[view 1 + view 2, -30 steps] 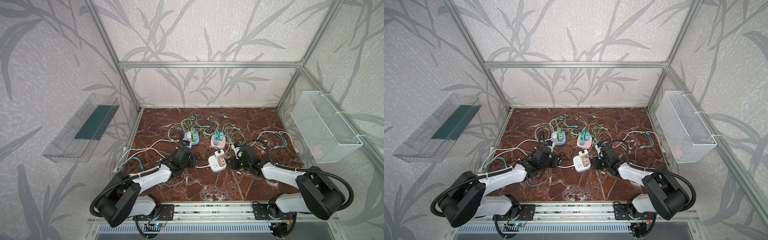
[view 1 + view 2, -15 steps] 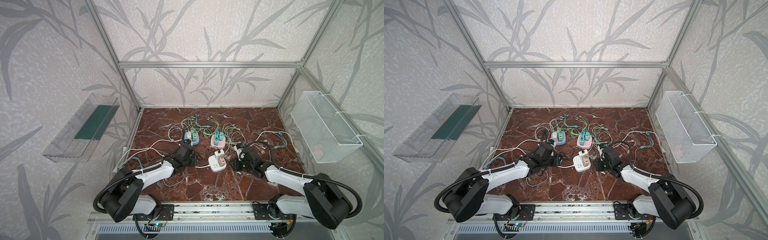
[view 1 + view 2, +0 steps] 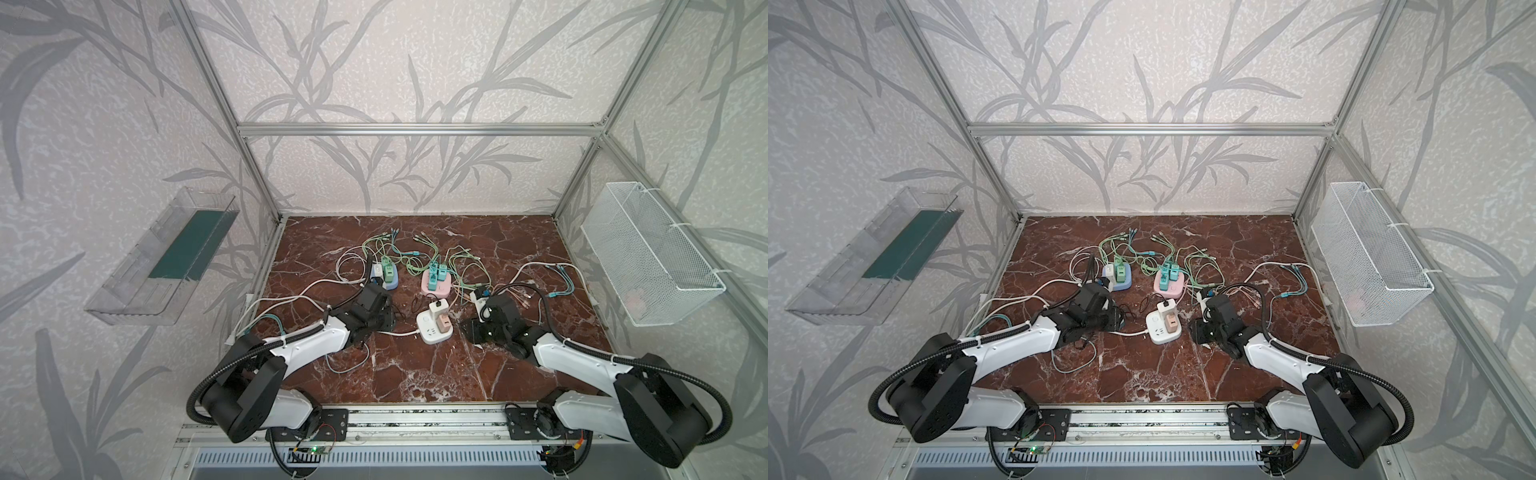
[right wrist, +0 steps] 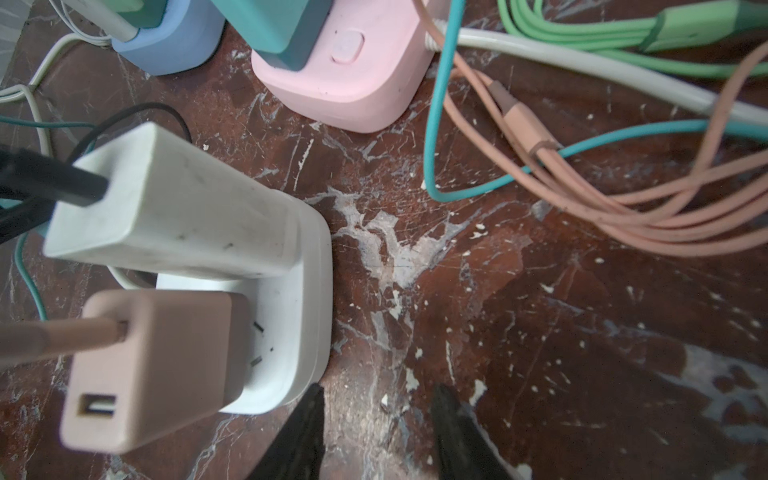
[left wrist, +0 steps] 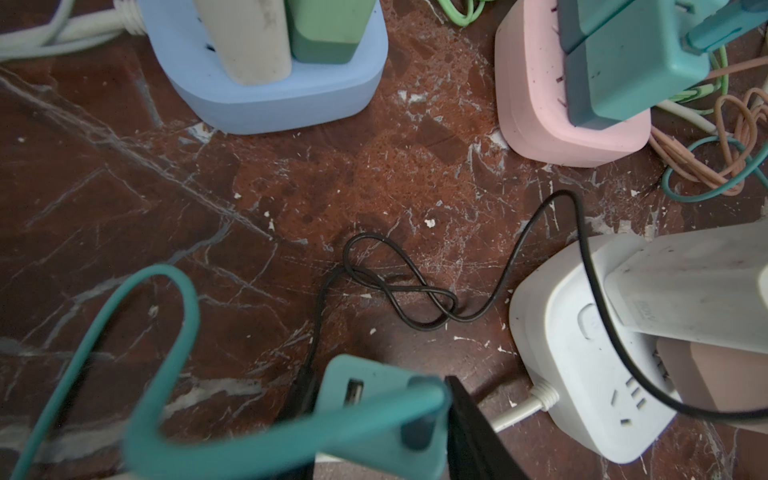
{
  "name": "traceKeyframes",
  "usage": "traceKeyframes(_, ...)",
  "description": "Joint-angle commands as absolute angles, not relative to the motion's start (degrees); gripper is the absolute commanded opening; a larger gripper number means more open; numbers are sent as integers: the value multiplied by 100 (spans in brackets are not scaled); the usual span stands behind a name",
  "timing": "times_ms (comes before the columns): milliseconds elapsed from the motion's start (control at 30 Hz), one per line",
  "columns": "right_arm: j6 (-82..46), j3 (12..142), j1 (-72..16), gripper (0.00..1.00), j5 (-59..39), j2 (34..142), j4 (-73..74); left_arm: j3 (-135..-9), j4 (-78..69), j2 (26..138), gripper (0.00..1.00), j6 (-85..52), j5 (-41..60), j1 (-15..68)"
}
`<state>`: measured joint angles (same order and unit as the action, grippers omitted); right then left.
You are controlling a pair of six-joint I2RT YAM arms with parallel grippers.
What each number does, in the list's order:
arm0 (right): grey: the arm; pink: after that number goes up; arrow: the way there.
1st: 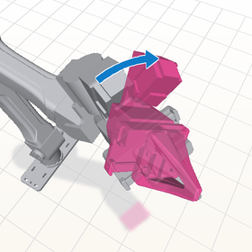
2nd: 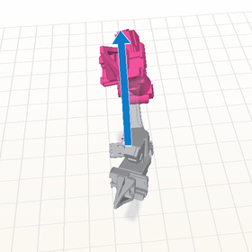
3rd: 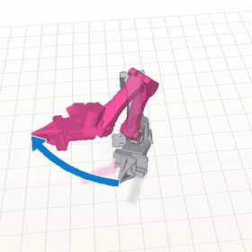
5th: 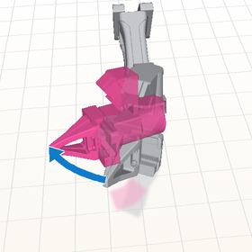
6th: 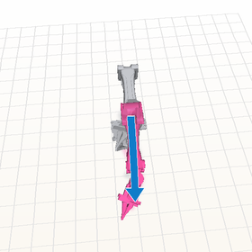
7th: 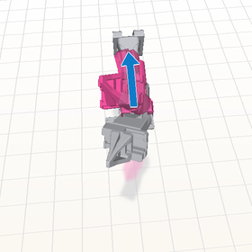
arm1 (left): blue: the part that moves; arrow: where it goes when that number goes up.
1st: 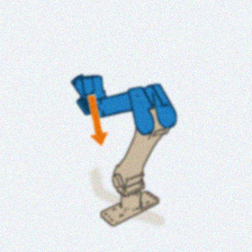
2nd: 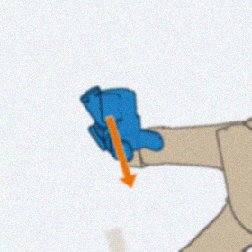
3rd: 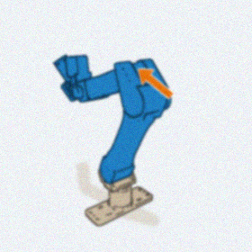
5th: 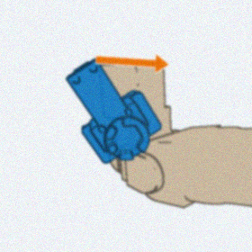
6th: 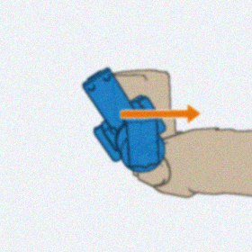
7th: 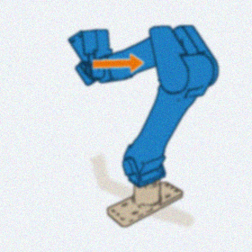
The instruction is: Pull the plug off the socket
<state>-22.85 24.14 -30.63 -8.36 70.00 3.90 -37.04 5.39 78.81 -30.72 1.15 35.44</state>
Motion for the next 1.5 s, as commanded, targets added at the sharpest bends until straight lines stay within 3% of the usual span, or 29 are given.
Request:
traceKeyframes(0, -2242, 2358, -3091, 43, -693, 6761, 237, -3659, 390, 7669, 52, -3140, 107, 3517)
traceKeyframes(133, -2292, 2298, -3109, 44, -616, 6667, 270, -3531, 325, 7479, 63, -3174, 0, 3516)
traceKeyframes(800, -2364, 2180, -3367, 49, -168, 6163, 246, -3189, 215, 6676, 74, -2991, -121, 3607)
traceKeyframes(1167, -2277, 2040, -3611, 51, -171, 5886, 517, -3108, -232, 6600, 71, -2424, -415, 4370)
traceKeyframes(1467, -2336, 1974, -3909, 51, -242, 5713, 715, -2999, -865, 6962, 62, -2288, 186, 4680)
